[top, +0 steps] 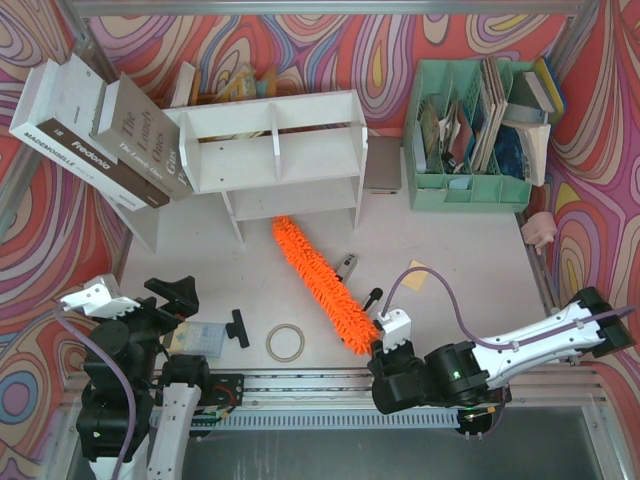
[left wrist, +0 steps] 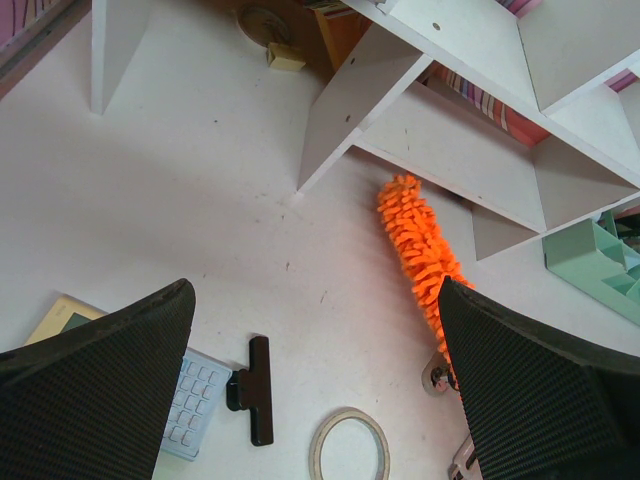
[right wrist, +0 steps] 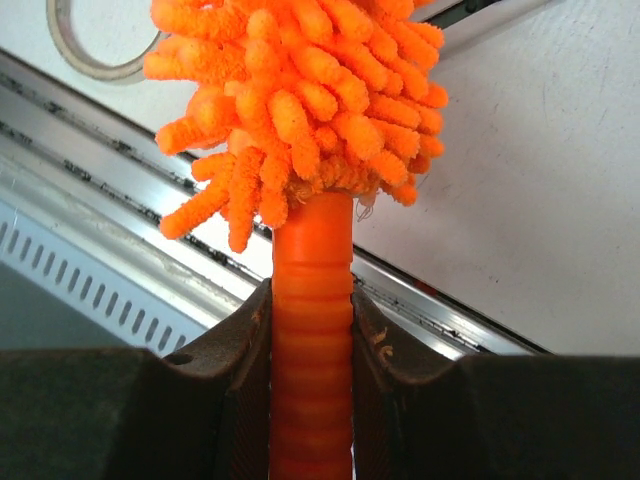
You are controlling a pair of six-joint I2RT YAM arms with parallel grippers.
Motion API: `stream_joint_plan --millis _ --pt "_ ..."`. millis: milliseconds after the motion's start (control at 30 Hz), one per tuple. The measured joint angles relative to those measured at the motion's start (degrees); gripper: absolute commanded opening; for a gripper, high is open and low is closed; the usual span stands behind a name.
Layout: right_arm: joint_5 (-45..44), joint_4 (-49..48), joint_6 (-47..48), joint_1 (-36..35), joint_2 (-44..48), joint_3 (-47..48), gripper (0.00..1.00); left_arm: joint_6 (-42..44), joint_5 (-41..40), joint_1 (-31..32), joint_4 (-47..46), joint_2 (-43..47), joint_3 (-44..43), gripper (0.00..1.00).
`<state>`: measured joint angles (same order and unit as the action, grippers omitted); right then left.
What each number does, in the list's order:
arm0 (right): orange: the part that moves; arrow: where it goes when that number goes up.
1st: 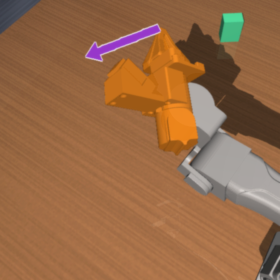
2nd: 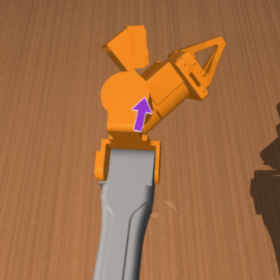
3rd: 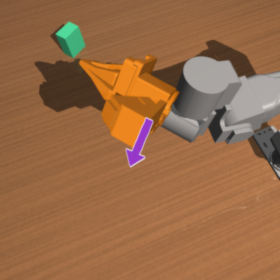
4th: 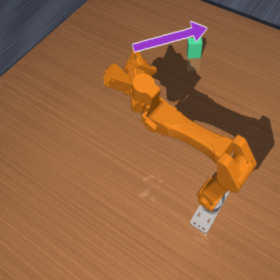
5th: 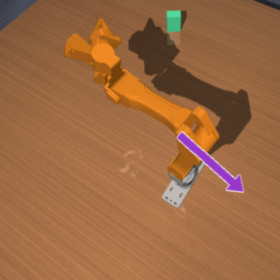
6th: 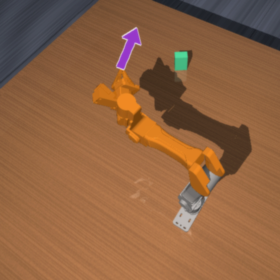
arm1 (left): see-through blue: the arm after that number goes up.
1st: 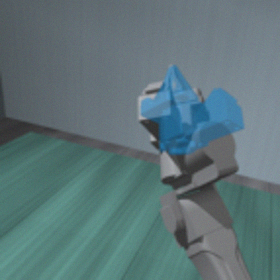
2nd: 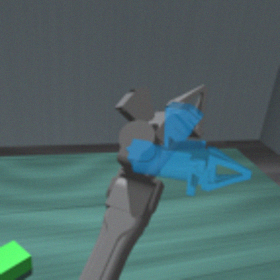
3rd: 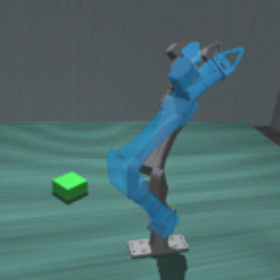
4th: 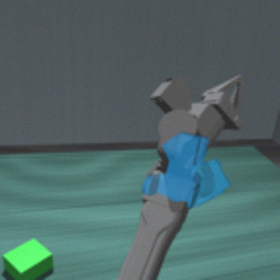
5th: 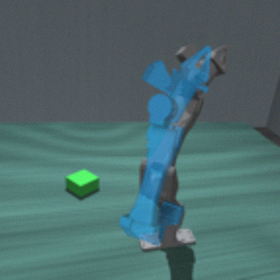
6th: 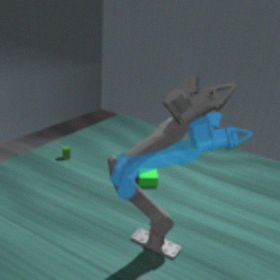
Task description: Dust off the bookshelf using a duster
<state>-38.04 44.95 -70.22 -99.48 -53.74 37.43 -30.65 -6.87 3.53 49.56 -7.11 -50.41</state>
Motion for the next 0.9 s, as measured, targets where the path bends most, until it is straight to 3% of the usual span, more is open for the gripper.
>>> stream_joint_plan --millis 433,700,900 --pt "-6.01 -2.56 -6.86 3.89 -5.14 0.00 0.00 0.02 0.00 0.00 0.00 -0.70 0.00 0.98" --pt "-6.78 -5.73 -7.52 6.51 -3.26 -0.07 0.00 1.11 1.14 -0.07 0.42 -15.34 -2.23 0.98" --pt "-4.28 -16.17 0.96 10.25 -6.47 -0.70 0.00 3.13 1.73 -0.07 -0.02 -19.12 -2.36 0.98"
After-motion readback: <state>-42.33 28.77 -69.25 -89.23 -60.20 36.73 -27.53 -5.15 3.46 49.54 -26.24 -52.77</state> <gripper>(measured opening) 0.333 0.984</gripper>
